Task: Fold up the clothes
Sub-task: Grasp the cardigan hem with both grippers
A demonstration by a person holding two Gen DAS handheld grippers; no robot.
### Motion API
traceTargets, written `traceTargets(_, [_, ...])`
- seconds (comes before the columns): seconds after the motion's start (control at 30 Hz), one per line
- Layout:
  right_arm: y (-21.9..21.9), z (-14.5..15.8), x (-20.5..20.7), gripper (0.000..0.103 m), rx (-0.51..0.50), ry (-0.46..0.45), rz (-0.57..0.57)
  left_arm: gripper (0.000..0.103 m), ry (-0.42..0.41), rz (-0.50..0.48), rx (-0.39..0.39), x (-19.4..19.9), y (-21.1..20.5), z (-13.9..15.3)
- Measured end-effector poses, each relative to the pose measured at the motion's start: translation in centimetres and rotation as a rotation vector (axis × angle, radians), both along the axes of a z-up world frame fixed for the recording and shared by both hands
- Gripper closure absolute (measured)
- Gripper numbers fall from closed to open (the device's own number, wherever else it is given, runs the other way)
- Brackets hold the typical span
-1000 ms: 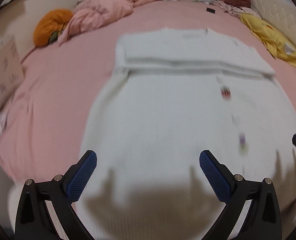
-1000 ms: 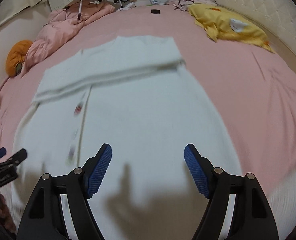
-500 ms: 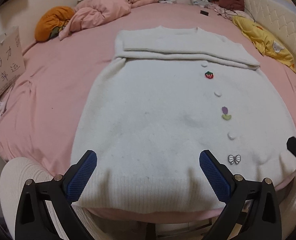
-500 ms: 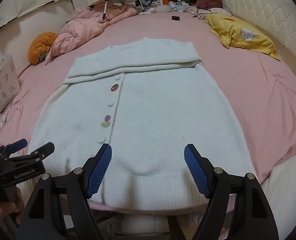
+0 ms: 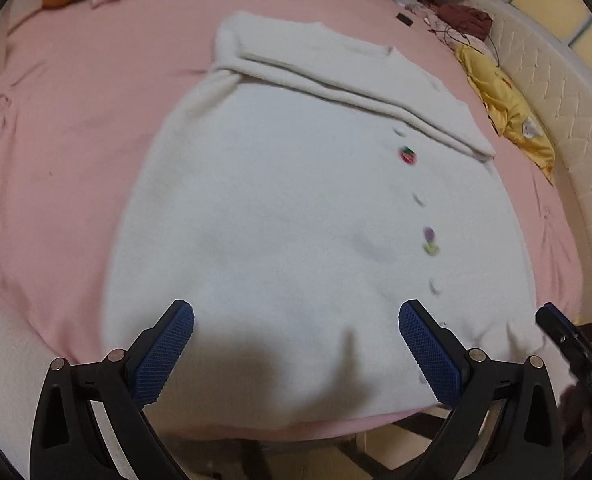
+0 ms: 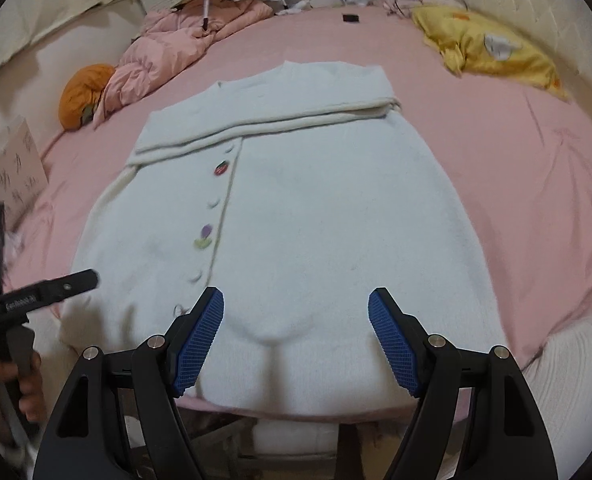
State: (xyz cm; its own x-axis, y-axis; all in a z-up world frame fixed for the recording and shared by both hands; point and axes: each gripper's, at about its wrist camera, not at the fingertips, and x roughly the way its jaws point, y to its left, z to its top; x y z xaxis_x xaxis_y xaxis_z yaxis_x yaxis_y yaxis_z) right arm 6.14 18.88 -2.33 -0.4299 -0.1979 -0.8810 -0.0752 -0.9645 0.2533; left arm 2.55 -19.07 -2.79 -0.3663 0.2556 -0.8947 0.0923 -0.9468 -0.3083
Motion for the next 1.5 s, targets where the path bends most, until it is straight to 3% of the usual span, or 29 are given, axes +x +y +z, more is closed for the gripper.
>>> traceTargets(0.1, [3.9, -0.9, -1.4, 0.028, -0.074, -0.086, -0.062, 0.000, -0.060, -0.086, 0.001, -1.3, -3.8, 0.5])
traceTargets(0.17, [6.5, -1.6, -2.3, 0.028, -0.123, -0.144, -0.103, 0.000, -0.143, -0.129, 0.007, -2.0, -6.0, 0.0])
traceTargets(0.33, [13.0, -3.1, -4.6, 0.028, -0.247, -0.288, -0.205, 0.000, -0.364, -0.178, 0.251, -2.6, -8.1, -4.2])
traceTargets(0.4, [14.5, -3.7, -5.2, 0.028, -0.291, -0.330, -0.225, 0.000, -0.421, -0.187, 0.249, -2.3, -7.4, -5.8])
traceTargets(0.47, [14.1, -4.1, -5.1, 0.028, -0.327, -0.345, -0.209, 0.000, -0.428, -0.198, 0.211, -2.1, -6.5, -6.3])
traceTargets(0.6, [13.2, -4.8, -5.0, 0.019, -0.398, -0.374, -0.175, 0.000, -0.434, -0.174, 0.333, -1.5, -6.0, -6.5])
traceTargets(0.77, [12.1, -5.8, -4.8, 0.018, -0.487, -0.411, -0.133, 0.000, -0.427, -0.194, 0.320, -0.7, -4.8, -6.0])
traceTargets(0.93, [12.2, -6.5, -4.4, 0.018, -0.608, -0.437, -0.112, 0.000, -0.430, -0.198, 0.430, -0.5, -4.0, -6.4])
traceTargets(1.1, [11.5, -7.0, -3.3, 0.018, -0.668, -0.504, -0.019, 0.000, -0.468, -0.211, 0.463, -0.7, -2.4, -7.8])
traceTargets(1.2, [11.3, -8.5, -2.9, 0.018, -0.648, -0.547, -0.043, 0.000, -0.468, -0.222, 0.532, -1.0, -1.3, -8.2])
traceTargets(1.27, [11.0, -9.1, -2.9, 0.018, -0.636, -0.533, -0.070, 0.000, -0.485, -0.207, 0.496, -1.3, -1.1, -8.8])
traceTargets(1.33, [10.2, -9.1, -3.0, 0.022, -0.690, -0.495, -0.067, 0.000, -0.486, -0.191, 0.486, -1.3, -1.2, -8.8])
traceTargets(1.37, [9.9, -9.1, -3.1, 0.029, -0.717, -0.475, -0.065, 0.001, -0.481, -0.188, 0.486, -1.3, -1.3, -8.7])
traceTargets(1.4, [9.6, -9.3, -3.2, 0.035, -0.665, -0.484, -0.073, 0.004, -0.475, -0.189, 0.479, -1.2, -1.5, -8.5])
traceTargets(1.43, [9.4, -9.8, -3.2, 0.054, -0.601, -0.507, -0.088, 0.006, -0.467, -0.195, 0.466, -1.0, -1.8, -8.2])
traceTargets(1.47, [9.4, -10.2, -3.1, 0.066, -0.561, -0.525, -0.104, 0.013, -0.465, -0.192, 0.452, -0.9, -2.1, -8.1])
traceTargets(1.5, [9.6, -10.3, -3.0, 0.068, -0.555, -0.526, -0.120, 0.022, -0.469, -0.178, 0.437, -0.9, -2.3, -8.1])
